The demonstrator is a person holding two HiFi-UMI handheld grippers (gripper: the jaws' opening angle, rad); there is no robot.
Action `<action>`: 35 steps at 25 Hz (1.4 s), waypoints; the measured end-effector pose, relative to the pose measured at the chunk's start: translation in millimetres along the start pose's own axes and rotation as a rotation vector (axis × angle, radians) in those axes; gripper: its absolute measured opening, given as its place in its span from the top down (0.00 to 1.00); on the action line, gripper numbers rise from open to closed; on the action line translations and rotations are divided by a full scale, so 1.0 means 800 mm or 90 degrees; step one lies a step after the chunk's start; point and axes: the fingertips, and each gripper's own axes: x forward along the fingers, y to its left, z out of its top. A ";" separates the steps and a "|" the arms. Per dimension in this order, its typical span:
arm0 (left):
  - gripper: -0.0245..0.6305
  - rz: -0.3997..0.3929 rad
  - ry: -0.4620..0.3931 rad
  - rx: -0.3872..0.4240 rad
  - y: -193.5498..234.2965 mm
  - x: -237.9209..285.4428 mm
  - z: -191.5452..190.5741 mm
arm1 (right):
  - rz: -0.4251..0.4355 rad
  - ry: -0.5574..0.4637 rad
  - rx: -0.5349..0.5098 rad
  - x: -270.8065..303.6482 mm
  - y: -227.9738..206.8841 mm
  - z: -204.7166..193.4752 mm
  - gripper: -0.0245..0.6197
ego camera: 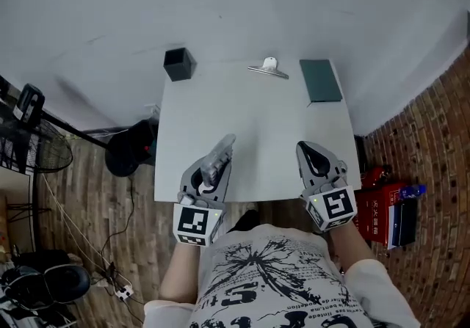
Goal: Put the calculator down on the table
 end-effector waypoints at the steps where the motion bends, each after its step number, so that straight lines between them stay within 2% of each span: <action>1: 0.74 -0.008 0.007 -0.004 0.008 0.013 -0.004 | -0.002 0.006 0.001 0.014 -0.004 -0.003 0.94; 5: 0.74 -0.039 0.044 -0.033 0.035 0.061 -0.030 | -0.002 0.038 0.007 0.062 -0.014 -0.026 0.94; 12: 0.73 -0.093 0.139 -0.063 0.058 0.126 -0.096 | -0.020 0.098 0.034 0.125 -0.035 -0.082 0.94; 19: 0.73 -0.120 0.219 -0.104 0.062 0.166 -0.166 | -0.005 0.136 0.047 0.161 -0.034 -0.129 0.94; 24: 0.73 -0.132 0.253 -0.153 0.061 0.183 -0.195 | 0.008 0.150 0.050 0.176 -0.029 -0.141 0.94; 28: 0.73 -0.142 0.275 -0.167 0.061 0.192 -0.211 | 0.021 0.161 0.039 0.187 -0.025 -0.145 0.94; 35: 0.73 -0.153 0.285 -0.216 0.062 0.208 -0.221 | 0.031 0.176 0.030 0.194 -0.023 -0.153 0.94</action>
